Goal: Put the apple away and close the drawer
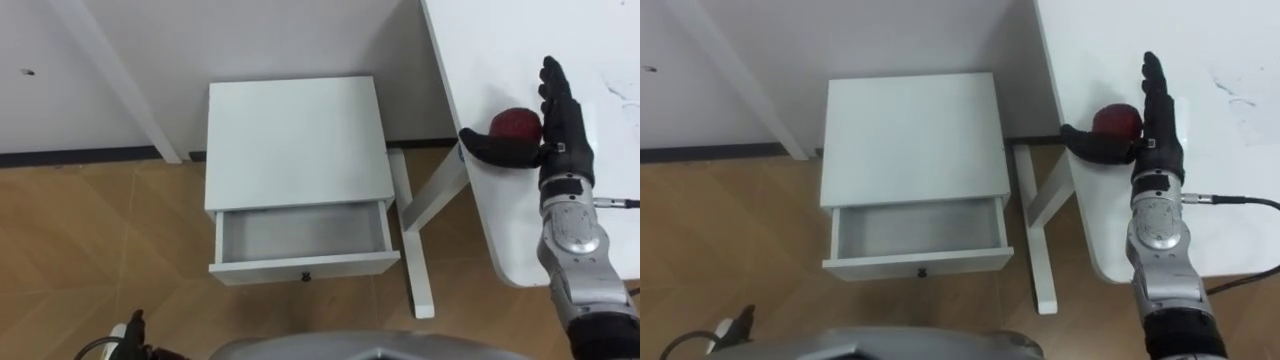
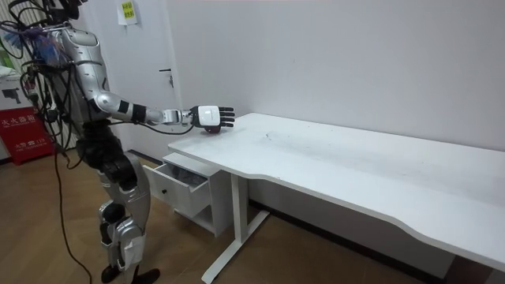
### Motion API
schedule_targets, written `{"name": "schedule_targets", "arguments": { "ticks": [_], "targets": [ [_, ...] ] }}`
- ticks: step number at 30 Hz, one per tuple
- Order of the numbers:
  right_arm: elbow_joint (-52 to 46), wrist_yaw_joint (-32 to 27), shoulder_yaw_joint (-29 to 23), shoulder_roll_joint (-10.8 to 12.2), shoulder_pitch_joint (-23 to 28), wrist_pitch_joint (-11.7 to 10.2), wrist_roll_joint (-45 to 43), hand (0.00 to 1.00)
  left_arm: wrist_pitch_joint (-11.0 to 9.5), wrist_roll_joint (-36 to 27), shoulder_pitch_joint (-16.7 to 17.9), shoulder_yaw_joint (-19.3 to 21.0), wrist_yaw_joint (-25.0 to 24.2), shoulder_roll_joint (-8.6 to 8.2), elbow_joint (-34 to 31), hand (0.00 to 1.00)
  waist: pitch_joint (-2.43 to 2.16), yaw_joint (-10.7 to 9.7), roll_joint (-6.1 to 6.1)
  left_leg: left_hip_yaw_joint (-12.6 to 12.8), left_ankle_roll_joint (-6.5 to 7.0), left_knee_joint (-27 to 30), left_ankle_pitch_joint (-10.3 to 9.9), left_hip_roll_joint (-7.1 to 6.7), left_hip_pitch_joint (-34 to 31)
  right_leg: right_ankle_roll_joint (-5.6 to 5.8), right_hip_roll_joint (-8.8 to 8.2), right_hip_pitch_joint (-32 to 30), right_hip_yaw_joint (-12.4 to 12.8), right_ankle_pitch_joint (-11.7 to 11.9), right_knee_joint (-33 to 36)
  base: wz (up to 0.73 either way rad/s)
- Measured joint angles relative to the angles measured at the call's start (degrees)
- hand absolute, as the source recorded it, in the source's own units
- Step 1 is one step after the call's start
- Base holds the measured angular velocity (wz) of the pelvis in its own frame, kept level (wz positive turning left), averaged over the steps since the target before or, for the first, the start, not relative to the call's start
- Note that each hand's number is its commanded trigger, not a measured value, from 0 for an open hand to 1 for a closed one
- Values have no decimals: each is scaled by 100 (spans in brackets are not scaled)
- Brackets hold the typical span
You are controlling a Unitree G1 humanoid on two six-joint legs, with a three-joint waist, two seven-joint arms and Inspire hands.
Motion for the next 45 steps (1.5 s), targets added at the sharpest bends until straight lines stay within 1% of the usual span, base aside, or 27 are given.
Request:
{"name": "schedule_targets", "arguments": {
  "ticks": [4,5,6,11,16,22,24,29,33,38,43,45],
  "targets": [
    [0,0,-1,0,89,0,-4,0,1,4,27,4,-5,11,0,0,0,27,1,11,0,-1,0,0,0,0,0,-4,5,0,-1,0],
    [0,0,-1,0,91,0,-3,6,1,4,32,4,-8,14,0,0,0,25,1,11,0,-1,0,0,-1,0,0,-5,5,0,-1,0],
    [0,0,-1,0,92,1,-3,100,3,5,39,5,-18,20,0,0,0,25,2,17,0,-1,0,0,2,0,1,-4,8,0,-2,0],
    [1,0,-1,0,95,0,-23,100,8,5,45,6,-100,33,-1,0,0,26,2,19,0,0,0,0,13,0,0,6,10,0,-1,0],
    [242,-107,-14,-2,87,-23,-25,100,8,0,76,1,-100,26,0,0,-3,55,1,21,0,-8,0,0,95,0,1,87,18,0,-5,0],
    [553,-143,-43,5,80,-131,-106,100,15,5,158,5,-100,20,15,0,-27,75,-32,9,0,3,0,2,100,0,2,117,4,0,-3,0],
    [628,-127,-67,14,75,-136,-194,100,23,6,219,6,-101,20,0,0,-46,88,-65,-9,0,9,0,2,98,0,2,127,0,0,-5,0],
    [747,-135,-69,44,77,-173,-204,100,24,3,240,14,-103,21,0,0,-40,129,-70,-19,1,13,-1,1,196,1,-1,205,-11,0,-9,0],
    [759,-130,-66,66,83,-190,-226,100,24,-2,173,14,-103,19,-1,0,-37,126,-64,-41,2,10,-4,3,182,1,-1,218,-61,0,-61,4],
    [717,-131,-19,66,90,-188,-251,100,25,7,87,7,-102,16,-2,0,-35,135,-60,-38,3,3,-5,-2,181,1,0,219,-52,0,-93,0],
    [458,-133,-9,71,161,-182,-917,100,42,231,8,-6,-93,3,-1,0,-27,123,-34,-53,4,7,-3,-3,74,2,7,172,-74,16,-87,0],
    [321,-127,60,94,210,-178,-1161,100,66,277,-47,-5,-89,6,-1,0,-29,147,-19,-53,3,6,-4,0,79,1,9,167,-64,18,-82,0]
  ]
}}
